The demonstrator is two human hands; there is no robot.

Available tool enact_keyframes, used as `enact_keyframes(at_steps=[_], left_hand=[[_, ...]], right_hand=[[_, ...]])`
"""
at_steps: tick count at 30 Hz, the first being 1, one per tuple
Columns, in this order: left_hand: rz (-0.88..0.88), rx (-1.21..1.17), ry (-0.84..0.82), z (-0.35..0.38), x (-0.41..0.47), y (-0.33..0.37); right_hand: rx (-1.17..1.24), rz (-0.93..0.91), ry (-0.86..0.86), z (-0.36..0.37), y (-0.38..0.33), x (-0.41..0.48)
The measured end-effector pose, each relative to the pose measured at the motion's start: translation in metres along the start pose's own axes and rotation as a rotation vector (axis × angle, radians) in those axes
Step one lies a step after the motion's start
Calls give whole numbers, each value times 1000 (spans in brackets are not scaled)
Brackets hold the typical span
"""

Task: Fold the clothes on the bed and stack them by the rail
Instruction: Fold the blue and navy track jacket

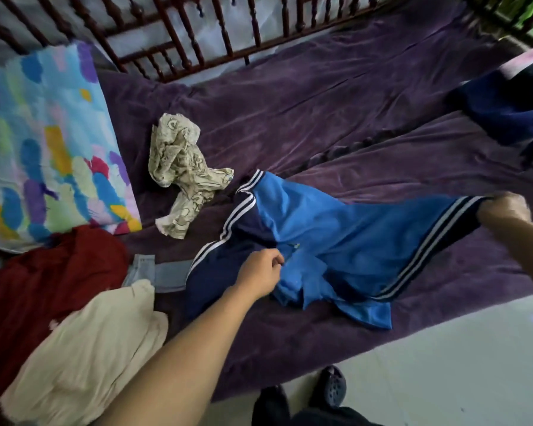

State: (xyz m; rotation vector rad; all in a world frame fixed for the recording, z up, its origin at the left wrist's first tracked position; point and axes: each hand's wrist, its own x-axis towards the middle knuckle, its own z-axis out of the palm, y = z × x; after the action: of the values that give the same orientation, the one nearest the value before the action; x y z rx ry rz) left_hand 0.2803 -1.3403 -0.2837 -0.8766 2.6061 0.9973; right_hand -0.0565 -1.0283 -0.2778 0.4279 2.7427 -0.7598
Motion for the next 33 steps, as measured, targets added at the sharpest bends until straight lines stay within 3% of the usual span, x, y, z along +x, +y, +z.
enact_keyframes(at_steps=[5, 9, 14, 16, 18, 24, 28, 33], left_hand=[[-218, 66, 21, -13, 5, -61], [-361, 20, 93, -20, 15, -107], [-524, -33, 220, -25, 28, -162], [-572, -27, 247, -31, 31, -182], [-609, -2, 277, -40, 30, -204], [-678, 33, 272, -53, 38, -231], [-640, -29, 213, -40, 78, -192], [-566, -86, 182, -9, 145, -124]], right_hand=[[-372, -302, -211, 73, -44, -50], [-505, -629, -427, 155, -94, -112], [-714, -1336, -602, 273, -130, -211], [-860, -1476, -712, 315, -126, -248], [-1005, -1511, -744, 342, -115, -262], [-974, -1500, -602, 314, -123, -165], [-1126, -1300, -373, 235, -134, -47], [-1196, -1038, -181, 148, -92, 72]])
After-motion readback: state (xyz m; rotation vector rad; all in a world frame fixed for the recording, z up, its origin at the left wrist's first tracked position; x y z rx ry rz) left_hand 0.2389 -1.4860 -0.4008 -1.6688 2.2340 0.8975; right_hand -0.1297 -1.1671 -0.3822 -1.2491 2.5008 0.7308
